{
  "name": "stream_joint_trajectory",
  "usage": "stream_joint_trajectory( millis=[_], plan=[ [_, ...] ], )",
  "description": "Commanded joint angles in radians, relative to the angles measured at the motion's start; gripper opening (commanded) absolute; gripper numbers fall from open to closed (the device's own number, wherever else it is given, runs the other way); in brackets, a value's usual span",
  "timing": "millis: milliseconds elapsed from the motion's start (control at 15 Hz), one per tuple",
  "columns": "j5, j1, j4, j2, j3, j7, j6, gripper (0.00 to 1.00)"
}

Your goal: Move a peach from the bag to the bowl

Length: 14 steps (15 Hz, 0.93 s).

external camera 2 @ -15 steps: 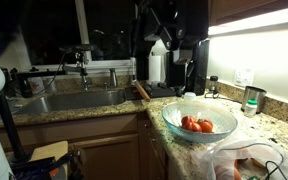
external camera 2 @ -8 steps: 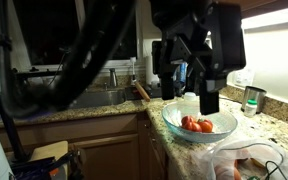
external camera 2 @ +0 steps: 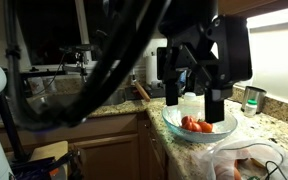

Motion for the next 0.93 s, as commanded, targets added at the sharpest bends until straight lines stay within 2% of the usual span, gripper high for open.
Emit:
stream_joint_trajectory(
  millis=[0, 867],
  plan=[
    [0.002, 0.001, 0.004, 0.031, 0.002, 0.001, 0.035, 1.00],
    [-0.002, -0.006, 0.049, 0.154, 0.007, 0.020, 0.208, 1.00]
  ],
)
